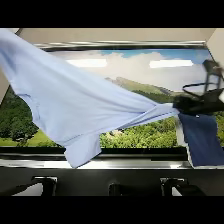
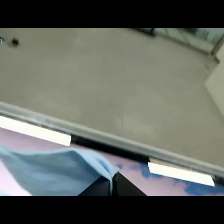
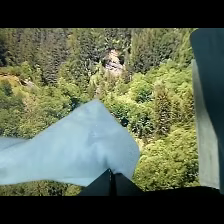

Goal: Fold the shirts.

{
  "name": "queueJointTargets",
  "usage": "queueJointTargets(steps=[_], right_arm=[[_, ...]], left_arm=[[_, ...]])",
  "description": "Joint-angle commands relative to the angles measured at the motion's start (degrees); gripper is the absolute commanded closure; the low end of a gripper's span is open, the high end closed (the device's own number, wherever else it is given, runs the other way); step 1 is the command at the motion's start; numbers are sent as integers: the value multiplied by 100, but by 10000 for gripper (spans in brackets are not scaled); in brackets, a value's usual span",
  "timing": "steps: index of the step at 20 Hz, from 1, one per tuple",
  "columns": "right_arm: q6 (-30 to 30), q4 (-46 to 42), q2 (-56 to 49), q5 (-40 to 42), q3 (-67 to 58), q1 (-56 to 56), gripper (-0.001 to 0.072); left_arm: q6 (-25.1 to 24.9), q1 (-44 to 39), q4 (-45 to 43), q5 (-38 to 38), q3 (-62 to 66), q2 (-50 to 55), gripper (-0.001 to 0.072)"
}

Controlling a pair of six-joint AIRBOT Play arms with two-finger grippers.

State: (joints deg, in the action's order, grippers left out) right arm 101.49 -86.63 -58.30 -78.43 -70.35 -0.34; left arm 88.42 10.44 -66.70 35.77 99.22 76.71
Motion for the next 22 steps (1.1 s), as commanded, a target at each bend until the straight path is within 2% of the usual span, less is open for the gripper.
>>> queueJointTargets(steps=[1, 4, 5, 6, 7, 8, 9, 12, 13, 14, 18, 22], right_arm=[[426, 256, -682, 1543, 1054, 2, 665], [592, 365, -1193, 1703, 1080, 2, 665], [588, 363, -1252, 1696, 1080, 2, 665], [562, 343, -1263, 1696, 1080, 2, 665], [516, 345, -1263, 1687, 1078, 2, 665], [431, 345, -1263, 1659, 1080, 2, 665], [356, 343, -1263, 1596, 1080, 2, 665], [127, 345, -1263, 1388, 1080, 2, 665], [20, 348, -1263, 1364, 1080, 2, 665], [-39, 348, -1263, 1335, 1080, 2, 665], [-37, 442, -1263, 1202, 1080, 2, 665], [-35, 520, -1263, 1235, 1080, 2, 665]], left_arm=[[-186, -538, 90, 227, 9, 1523, 672], [-188, -887, 87, 1099, 9, 2361, 670], [-188, -977, 85, 1416, 9, 2492, 645], [-190, -1016, 83, 1672, 9, 2527, 498], [-190, -992, 81, 1943, 37, 2500, 248], [-190, -907, 76, 2332, 122, 2446, 89], [-192, -754, 33, 3023, 249, 2376, 85], [-374, -223, -420, 5488, -157, 2131, 139], [-402, -20, -424, 5678, -776, 1880, 211], [-428, 160, -223, 5447, -1543, 1521, 265], [-852, 485, 809, 3995, -4544, 223, 248], [-1049, 251, 1641, 3158, -5431, 295, 261]])
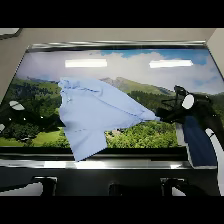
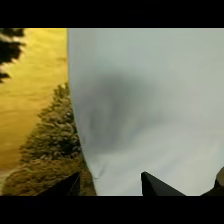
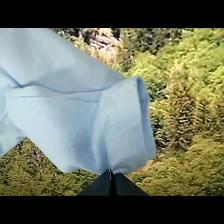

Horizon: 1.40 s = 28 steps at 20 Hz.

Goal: Fold the shirts.

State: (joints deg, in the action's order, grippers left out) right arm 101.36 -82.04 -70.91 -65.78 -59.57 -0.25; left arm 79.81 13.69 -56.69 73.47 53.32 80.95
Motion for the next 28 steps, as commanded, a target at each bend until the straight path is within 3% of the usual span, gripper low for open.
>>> queueJointTargets(steps=[1, 3, 6, 7, 8, 10, 12, 16, 19, 21, 24, 28], right_arm=[[-22, 61, -2, -37, 2, -7, 665], [-22, 59, -2, -9, 2, -7, 665], [-20, 59, 0, -15, 0, -7, 665], [-20, 61, 13, -9, -2, -7, 665], [-22, 59, 33, 2, -24, -7, 666], [-345, -87, 232, 109, -289, -7, 665], [-369, -745, 645, 404, -1010, -7, 666], [-367, -1589, 1585, 1360, -3375, -7, 665], [-260, -1615, 2177, 1156, -4815, -7, 666], [-236, -1617, 2516, 802, -5040, -7, 666], [-236, -1622, 2719, 2, -5040, -7, 666], [-236, -1620, 2557, -380, -5040, -7, 666]], left_arm=[[-186, -190, 621, -658, -848, -59, 261], [-170, -378, 619, -846, -846, 26, 262], [57, -422, 616, -1008, -837, 35, 477], [44, -404, 669, -986, -820, 20, 654], [-118, -398, 734, -920, -723, -35, 671], [-636, -402, 848, -905, -166, -538, 673], [-804, -396, 848, -1150, 1001, -1425, 673], [-341, -94, 802, -2262, 4489, -2645, 673], [367, 79, 138, -2522, 6395, -2988, 673], [754, 87, 9, -2516, 6607, -3261, 673], [787, 87, 7, -2533, 6520, -3432, 673], [787, 87, -286, -2603, 6505, -3165, 673]])
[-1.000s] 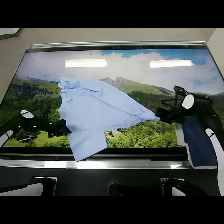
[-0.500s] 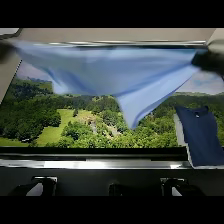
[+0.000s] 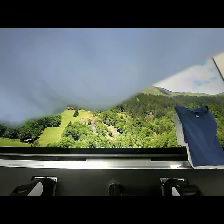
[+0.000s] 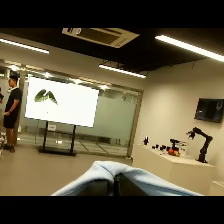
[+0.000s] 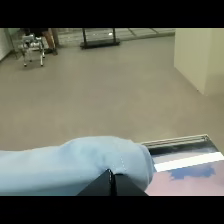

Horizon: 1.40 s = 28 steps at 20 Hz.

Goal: Fold the shirts.

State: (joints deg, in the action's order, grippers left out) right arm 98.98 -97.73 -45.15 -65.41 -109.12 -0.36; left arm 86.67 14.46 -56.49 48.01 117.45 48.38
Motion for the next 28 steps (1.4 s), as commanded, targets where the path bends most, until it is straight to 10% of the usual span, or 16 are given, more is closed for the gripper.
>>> queueJointTargets(steps=[1, 7, 19, 21, 22, 25, 28], right_arm=[[4, -50, -153, -586, -85, 4, 666], [-66, 221, -2459, -1692, -79, 4, 665], [1443, 2702, -6478, -435, -81, -28, 662], [1327, 2702, -6314, -737, -85, 131, 314], [774, 2686, -6166, -1130, -85, 315, 202], [90, 2490, -5980, -3084, -70, 1108, 221], [-236, 2382, -5665, -3755, 667, 1547, 222]], left_arm=[[103, 11, -529, 131, 44, 192, 673], [164, 11, -1368, 935, -1674, 1440, 672], [201, -280, -280, 1117, -2813, 4791, 650], [205, -175, -308, 1759, -2695, 4784, 210], [155, -9, -444, 2321, -2566, 4778, 121], [-98, 645, -1154, 3967, -2787, 4664, 259], [-293, 1204, -1161, 3895, -4612, 3950, 288]])
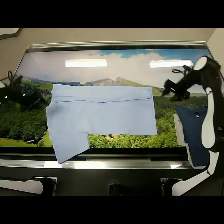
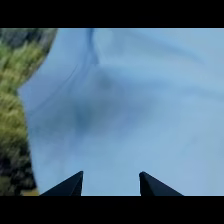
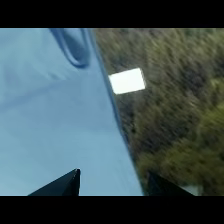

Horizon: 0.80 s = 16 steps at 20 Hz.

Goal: Fold the shirts.

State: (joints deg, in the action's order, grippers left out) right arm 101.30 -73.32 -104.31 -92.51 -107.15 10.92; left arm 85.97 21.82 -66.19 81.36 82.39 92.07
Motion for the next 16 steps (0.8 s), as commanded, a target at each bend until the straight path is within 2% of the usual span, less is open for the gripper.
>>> queueJointTargets(steps=[1, 3, 4, 6, 8, 11, 13, 15, 16], right_arm=[[-470, -157, 472, -813, 879, 417, 222], [-470, -142, 896, -243, 1661, 369, 222], [-503, -142, 1023, -81, 1906, 341, 222], [-651, -131, 1128, 9, 2146, 323, 222], [-721, -129, 1145, -35, 2214, 323, 222], [-772, -131, 1189, -31, 2238, 317, 222], [-778, -131, 1292, 72, 2500, 317, 222], [-857, -133, 1443, 339, 3115, 317, 219], [-857, -63, 1480, 544, 3467, 317, 218]], left_arm=[[-431, 586, -129, 247, -1799, -691, 288], [-763, 708, -61, -223, -2756, -1010, 290], [-916, 732, -31, -315, -3008, -1036, 330], [-1128, 732, 225, -546, -3191, -999, 335], [-1207, 699, 522, -839, -3217, -997, 335], [-1189, 623, 531, -1084, -3254, -962, 344], [-1180, 614, 535, -1318, -3283, -960, 537], [-1099, 621, 533, -1419, -3281, -964, 592], [-1104, 619, 527, -1440, -3281, -964, 650]])
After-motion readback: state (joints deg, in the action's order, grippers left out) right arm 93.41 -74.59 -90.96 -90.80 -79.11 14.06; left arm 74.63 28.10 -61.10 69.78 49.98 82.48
